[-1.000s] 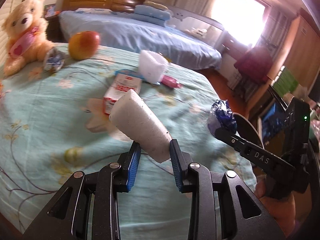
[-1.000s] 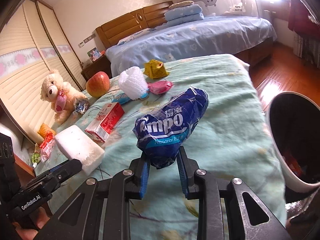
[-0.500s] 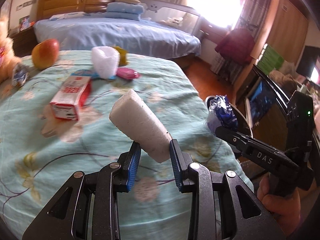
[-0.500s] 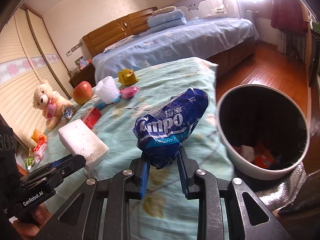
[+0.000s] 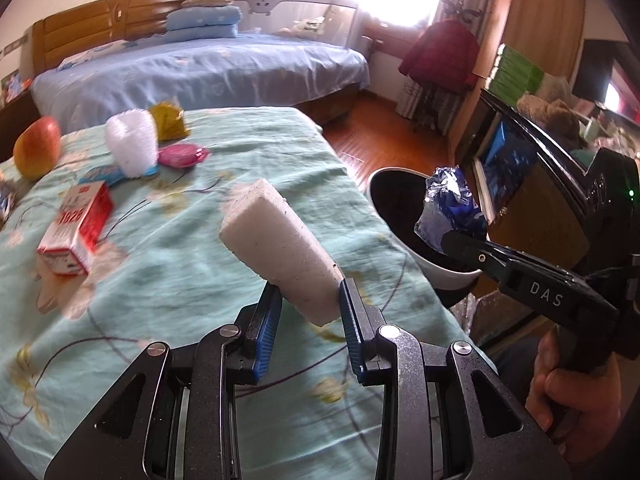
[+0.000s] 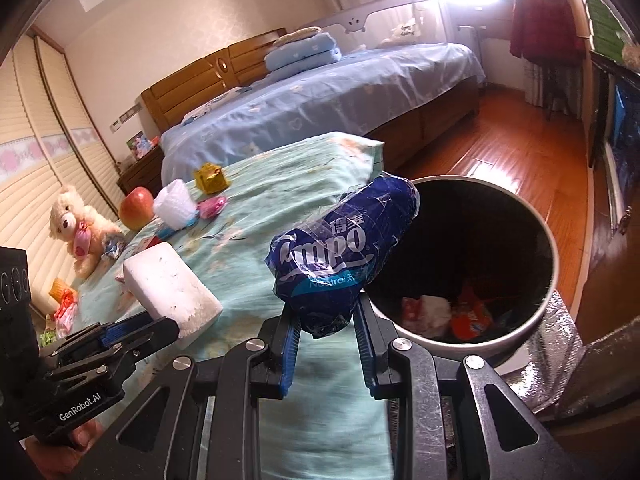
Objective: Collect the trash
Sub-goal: 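Carry the foam block and blue wrapper toward the trash bin with both tools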
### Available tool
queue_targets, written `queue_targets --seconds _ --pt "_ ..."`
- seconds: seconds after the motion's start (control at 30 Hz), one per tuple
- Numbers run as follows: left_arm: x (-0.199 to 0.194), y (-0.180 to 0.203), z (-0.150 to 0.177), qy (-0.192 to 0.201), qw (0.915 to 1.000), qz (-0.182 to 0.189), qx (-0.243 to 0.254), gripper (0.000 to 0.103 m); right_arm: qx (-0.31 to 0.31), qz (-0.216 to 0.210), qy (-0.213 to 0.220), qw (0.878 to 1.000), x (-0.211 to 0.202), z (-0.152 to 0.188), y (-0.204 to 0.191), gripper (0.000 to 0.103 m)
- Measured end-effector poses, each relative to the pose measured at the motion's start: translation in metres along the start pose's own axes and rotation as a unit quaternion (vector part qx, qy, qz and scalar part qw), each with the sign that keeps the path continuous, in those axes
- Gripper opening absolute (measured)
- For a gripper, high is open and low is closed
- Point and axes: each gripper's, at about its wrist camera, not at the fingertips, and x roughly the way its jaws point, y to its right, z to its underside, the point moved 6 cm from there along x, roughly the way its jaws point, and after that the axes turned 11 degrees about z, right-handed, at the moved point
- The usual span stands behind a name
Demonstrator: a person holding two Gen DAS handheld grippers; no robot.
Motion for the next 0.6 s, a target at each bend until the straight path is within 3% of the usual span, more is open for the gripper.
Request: queue_targets --seconds 0.6 --pt "0.042 0.052 -0.020 -0.027 0.9971 0.018 0.068 0.029 0.019 0.024 -0.009 0.999 0.010 -0.007 0.053 0.026"
